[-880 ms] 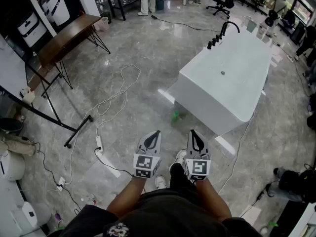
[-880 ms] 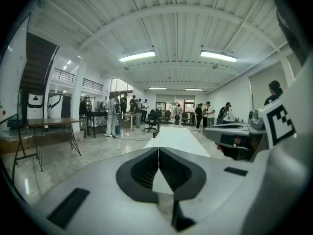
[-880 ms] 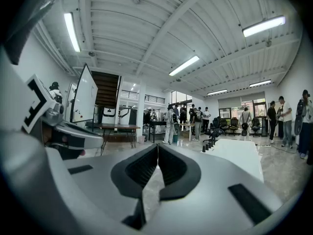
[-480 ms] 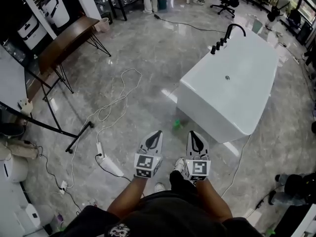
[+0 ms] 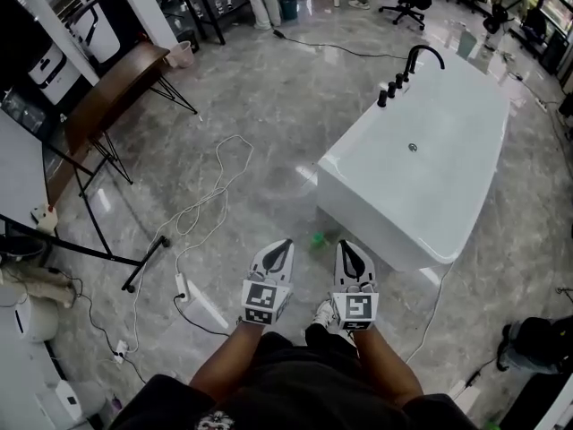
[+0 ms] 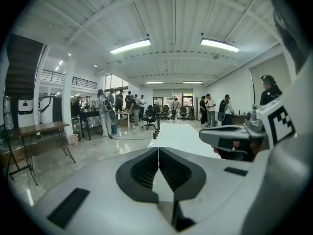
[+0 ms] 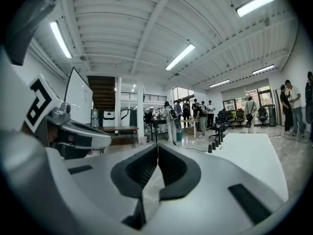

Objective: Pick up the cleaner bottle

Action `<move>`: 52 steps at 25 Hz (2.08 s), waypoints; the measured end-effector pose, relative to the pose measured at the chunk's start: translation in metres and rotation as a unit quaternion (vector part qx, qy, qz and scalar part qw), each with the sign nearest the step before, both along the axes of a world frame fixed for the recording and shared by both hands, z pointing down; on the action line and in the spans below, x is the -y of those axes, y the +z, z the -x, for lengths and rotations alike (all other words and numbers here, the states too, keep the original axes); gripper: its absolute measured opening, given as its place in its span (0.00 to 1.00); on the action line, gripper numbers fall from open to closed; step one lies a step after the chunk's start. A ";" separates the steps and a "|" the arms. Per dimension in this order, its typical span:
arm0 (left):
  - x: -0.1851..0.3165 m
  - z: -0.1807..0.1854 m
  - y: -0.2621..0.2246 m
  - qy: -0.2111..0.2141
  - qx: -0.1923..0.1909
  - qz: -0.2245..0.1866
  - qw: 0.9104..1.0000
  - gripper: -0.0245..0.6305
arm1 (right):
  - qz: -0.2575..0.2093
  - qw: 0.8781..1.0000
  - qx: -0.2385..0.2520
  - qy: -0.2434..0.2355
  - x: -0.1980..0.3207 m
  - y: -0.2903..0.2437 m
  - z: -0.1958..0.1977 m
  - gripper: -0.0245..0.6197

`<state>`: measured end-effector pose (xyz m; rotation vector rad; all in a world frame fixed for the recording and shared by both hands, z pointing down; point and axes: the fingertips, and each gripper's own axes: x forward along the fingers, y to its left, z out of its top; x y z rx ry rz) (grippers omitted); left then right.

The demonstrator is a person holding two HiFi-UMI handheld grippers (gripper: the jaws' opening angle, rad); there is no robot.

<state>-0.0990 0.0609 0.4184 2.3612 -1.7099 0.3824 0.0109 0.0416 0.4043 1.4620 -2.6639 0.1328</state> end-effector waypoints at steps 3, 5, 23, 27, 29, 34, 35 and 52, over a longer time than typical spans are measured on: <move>0.024 -0.003 0.007 0.009 0.008 0.001 1.000 0.05 | -0.001 1.000 -0.011 0.004 0.023 0.008 -0.006 0.06; 0.033 -0.007 0.012 0.015 0.006 0.008 1.000 0.05 | 0.002 1.000 -0.014 0.005 0.032 0.012 -0.007 0.06; 0.119 0.013 0.095 0.083 -0.017 0.035 0.996 0.05 | 0.029 0.996 -0.028 0.076 0.097 0.074 0.007 0.06; 0.140 0.007 0.165 0.083 -0.019 0.039 0.996 0.05 | 0.050 0.993 -0.030 0.101 0.116 0.142 0.000 0.06; 0.150 0.008 0.209 0.080 -0.020 0.036 0.996 0.05 | 0.055 0.992 -0.033 0.109 0.125 0.188 -0.001 0.06; 0.157 0.009 0.327 0.079 -0.021 0.032 0.996 0.05 | 0.053 0.993 -0.046 0.099 0.130 0.317 0.003 0.06; 0.158 0.010 0.351 0.080 -0.019 0.031 0.996 0.05 | 0.051 0.993 -0.047 0.098 0.133 0.339 0.005 0.06; 0.160 0.012 0.608 0.086 -0.054 -0.030 0.994 0.05 | 0.016 0.996 -0.032 0.084 0.145 0.587 0.014 0.06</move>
